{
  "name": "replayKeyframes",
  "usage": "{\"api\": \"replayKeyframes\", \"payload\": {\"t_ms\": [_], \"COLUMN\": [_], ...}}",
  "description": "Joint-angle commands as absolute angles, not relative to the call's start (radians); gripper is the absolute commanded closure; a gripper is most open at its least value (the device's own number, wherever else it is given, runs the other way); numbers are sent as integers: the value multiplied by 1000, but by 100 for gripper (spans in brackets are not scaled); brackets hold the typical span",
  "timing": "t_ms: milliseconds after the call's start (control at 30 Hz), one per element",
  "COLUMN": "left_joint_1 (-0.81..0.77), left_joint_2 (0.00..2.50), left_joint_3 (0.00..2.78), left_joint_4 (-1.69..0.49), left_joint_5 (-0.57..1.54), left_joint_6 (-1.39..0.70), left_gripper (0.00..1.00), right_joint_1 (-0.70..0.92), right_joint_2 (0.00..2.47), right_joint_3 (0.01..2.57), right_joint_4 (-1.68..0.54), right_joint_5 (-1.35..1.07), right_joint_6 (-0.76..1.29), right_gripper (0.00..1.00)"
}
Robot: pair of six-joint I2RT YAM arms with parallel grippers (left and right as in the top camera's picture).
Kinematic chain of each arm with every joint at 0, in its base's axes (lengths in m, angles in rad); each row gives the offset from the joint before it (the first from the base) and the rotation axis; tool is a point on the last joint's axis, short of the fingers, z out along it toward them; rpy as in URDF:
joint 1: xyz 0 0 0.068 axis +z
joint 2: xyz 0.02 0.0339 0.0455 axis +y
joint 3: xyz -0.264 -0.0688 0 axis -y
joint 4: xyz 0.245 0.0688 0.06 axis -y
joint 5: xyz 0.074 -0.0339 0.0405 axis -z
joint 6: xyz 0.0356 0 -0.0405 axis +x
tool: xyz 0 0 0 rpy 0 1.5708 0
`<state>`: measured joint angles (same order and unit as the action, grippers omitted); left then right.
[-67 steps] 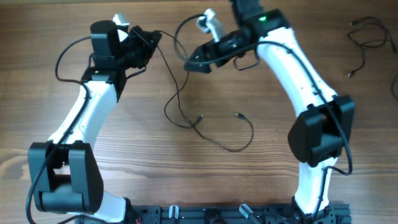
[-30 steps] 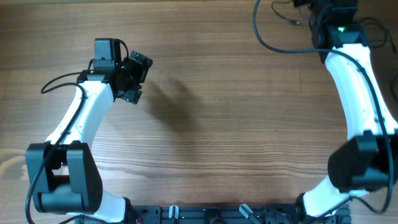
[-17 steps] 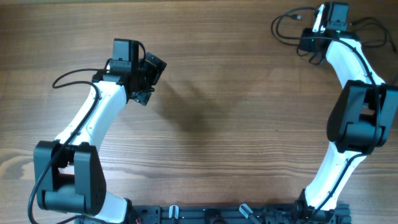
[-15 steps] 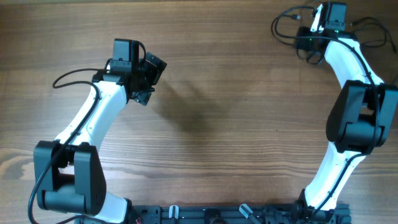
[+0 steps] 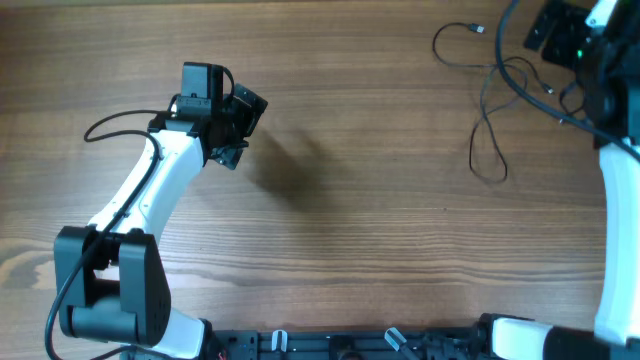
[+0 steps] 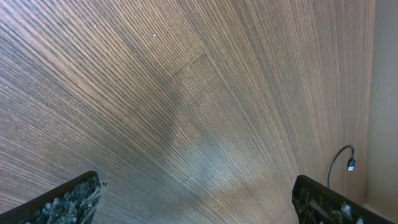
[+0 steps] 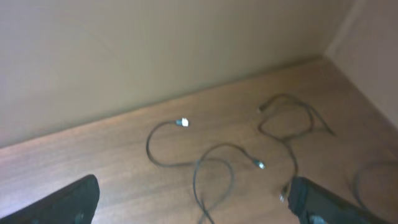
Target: Untangle cables
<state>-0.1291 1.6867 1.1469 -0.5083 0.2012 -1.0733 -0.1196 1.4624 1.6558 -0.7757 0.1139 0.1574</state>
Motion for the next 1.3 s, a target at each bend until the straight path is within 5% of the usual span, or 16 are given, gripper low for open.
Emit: {"api": "replayKeyframes", "payload": {"t_ms": [0, 167, 233, 300, 367, 533, 600, 700, 867, 900, 933, 1000, 1067, 1167, 1267], "left_joint_1": [-132, -132, -132, -132, -132, -132, -132, -132, -132, -132, -132, -132, -132, -132, -132], "left_joint_2": [1683, 1683, 1683, 1683, 1683, 1683, 1683, 1683, 1683, 1683, 1683, 1683, 1683, 1683, 1683], "left_joint_3": [1146, 1146, 1146, 1146, 1146, 1146, 1146, 1146, 1146, 1146, 1146, 1146, 1146, 1146, 1146], "left_joint_4": [-506, -506, -506, -506, -506, -506, -506, -506, -506, -506, -506, -506, -506, -506, -506], "left_joint_5": [181, 181, 181, 181, 181, 181, 181, 181, 181, 181, 181, 181, 181, 181, 181], "left_joint_6": [-1051, -1051, -1051, -1051, -1051, -1051, -1051, -1051, -1051, -1051, -1051, -1051, -1051, -1051, -1051], "left_gripper": [0, 0, 0, 0, 0, 0, 0, 0, 0, 0, 0, 0, 0, 0, 0], "right_joint_1": [-117, -117, -117, -117, -117, -117, -117, -117, -99, -91, -87, -87, -89, -92, -92], "right_joint_2": [1370, 1400, 1448, 1479, 1512, 1563, 1580, 1604, 1662, 1673, 1678, 1671, 1611, 1459, 1377], "right_joint_3": [1654, 1533, 1370, 1266, 1101, 850, 823, 822, 823, 823, 823, 823, 823, 823, 823], "right_joint_4": [-915, -1161, -1166, -1171, -1050, -640, -539, -358, 59, 103, 115, 112, 92, -226, -534], "right_joint_5": [164, 74, 51, 37, -33, -53, 11, 10, -114, -114, -126, -128, -157, -71, 218], "right_joint_6": [288, 652, 731, 993, 1254, 1481, 1497, 1470, 1253, 1246, 1245, 1217, 1179, 1337, 1396], "right_gripper": [0, 0, 20, 0, 0, 25, 48, 96, 96, 95, 85, 0, 0, 0, 0]}}
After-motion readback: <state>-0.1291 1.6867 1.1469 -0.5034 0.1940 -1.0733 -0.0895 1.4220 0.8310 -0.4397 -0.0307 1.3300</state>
